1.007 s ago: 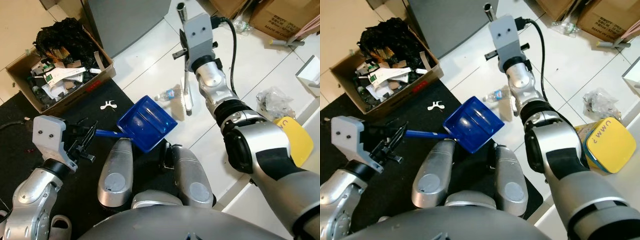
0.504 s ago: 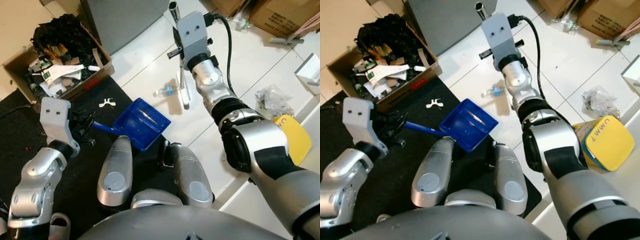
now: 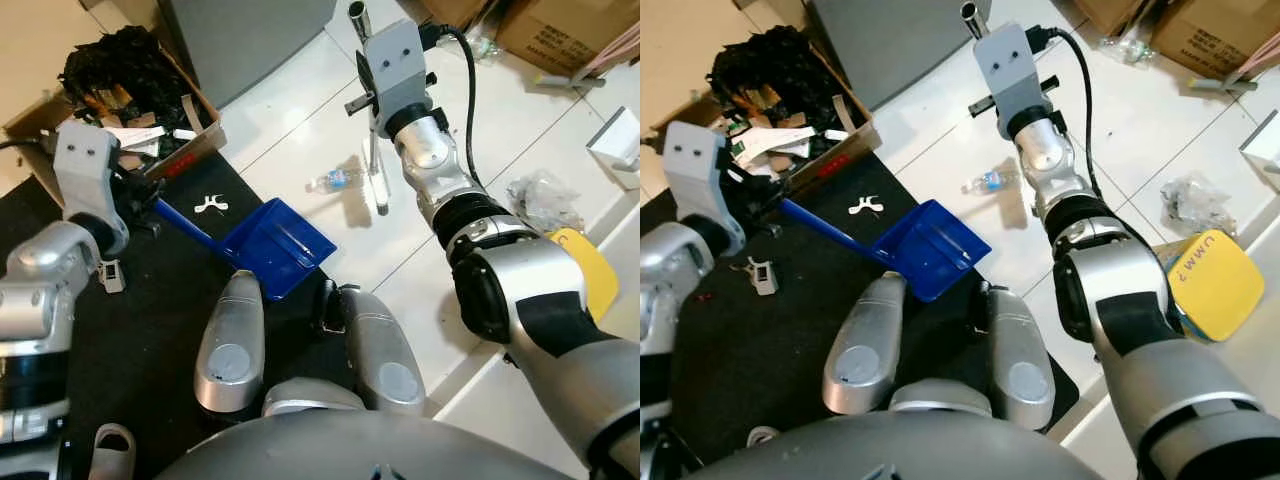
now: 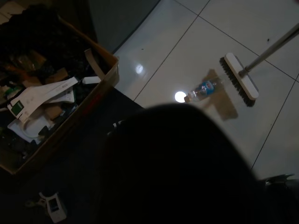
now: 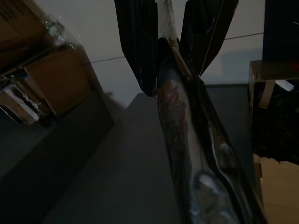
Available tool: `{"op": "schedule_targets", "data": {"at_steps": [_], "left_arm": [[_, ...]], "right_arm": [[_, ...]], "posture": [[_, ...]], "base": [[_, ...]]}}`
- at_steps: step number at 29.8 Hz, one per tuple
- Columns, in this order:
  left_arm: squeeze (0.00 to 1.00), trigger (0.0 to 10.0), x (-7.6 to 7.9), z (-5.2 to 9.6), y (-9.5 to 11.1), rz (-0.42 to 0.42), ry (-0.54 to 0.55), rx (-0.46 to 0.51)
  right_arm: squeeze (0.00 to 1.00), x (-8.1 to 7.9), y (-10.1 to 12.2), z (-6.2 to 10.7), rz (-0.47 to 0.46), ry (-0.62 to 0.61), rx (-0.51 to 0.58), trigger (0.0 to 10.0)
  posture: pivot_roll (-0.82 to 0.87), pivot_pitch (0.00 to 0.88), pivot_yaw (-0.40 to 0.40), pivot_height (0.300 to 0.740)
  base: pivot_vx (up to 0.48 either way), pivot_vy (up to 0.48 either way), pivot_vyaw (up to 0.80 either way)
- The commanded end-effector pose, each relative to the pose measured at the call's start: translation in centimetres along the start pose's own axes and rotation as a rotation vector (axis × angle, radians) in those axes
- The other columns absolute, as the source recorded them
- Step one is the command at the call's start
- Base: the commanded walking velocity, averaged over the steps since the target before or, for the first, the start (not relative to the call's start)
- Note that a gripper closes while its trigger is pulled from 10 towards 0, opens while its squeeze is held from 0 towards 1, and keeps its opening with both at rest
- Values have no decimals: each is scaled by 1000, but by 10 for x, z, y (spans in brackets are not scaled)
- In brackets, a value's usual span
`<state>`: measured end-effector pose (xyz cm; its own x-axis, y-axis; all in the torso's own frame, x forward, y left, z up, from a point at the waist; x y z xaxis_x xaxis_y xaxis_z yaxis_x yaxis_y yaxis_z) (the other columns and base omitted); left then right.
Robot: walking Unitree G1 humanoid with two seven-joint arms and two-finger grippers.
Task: Sweep floor
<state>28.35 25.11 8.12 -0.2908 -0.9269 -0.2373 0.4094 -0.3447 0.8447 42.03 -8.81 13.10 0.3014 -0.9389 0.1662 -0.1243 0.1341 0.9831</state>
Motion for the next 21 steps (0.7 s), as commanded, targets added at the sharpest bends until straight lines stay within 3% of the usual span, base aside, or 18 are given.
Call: {"op": "schedule_targets", "data": {"at_steps": [1, 5, 6, 11, 16, 21], "left_arm": [[0, 10000, -34, 9, -30, -145, 163, -173], [0, 10000, -40, 3, -8, -243, 192, -106], [0, 10000, -37, 1, 10, -303, 178, -36], [0, 10000, -21, 1, 40, -391, 100, 67], [0, 10000, -13, 3, 52, -433, 40, 98], [0, 10000, -7, 1, 41, -412, -23, 71]], "right_arm": [[0, 6, 1, 1, 16, -7, 8, 10000], [0, 11, 1, 2, 17, -23, 9, 10000], [0, 13, 0, 3, 18, -31, 7, 10000], [0, 15, -2, 4, 17, -41, 2, 10000], [0, 15, -2, 4, 15, -45, 1, 10000], [0, 15, -2, 4, 15, -48, 2, 10000]], "posture": [[433, 181, -57, 740], [428, 175, -53, 740], [427, 168, -51, 740], [432, 163, -49, 740], [434, 159, -48, 740], [433, 157, -47, 740]], "base": [[0, 0, 0], [0, 0, 0], [0, 0, 0], [0, 0, 0], [0, 0, 0], [0, 0, 0]]}}
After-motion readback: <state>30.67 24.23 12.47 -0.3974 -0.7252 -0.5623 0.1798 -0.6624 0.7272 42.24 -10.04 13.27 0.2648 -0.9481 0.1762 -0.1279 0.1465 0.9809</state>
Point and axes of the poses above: a point about 5 cm out from each wrist's last joint towards the gripper, its own z axis pointing back from the gripper into the wrist, its own y axis along the axis of the wrist's last joint, x = y × z, the point moved 5 cm from there along -z, pointing out of the wrist towards the gripper, and after that the axes turned 11 degrees about -z, right-handed, at the moved point
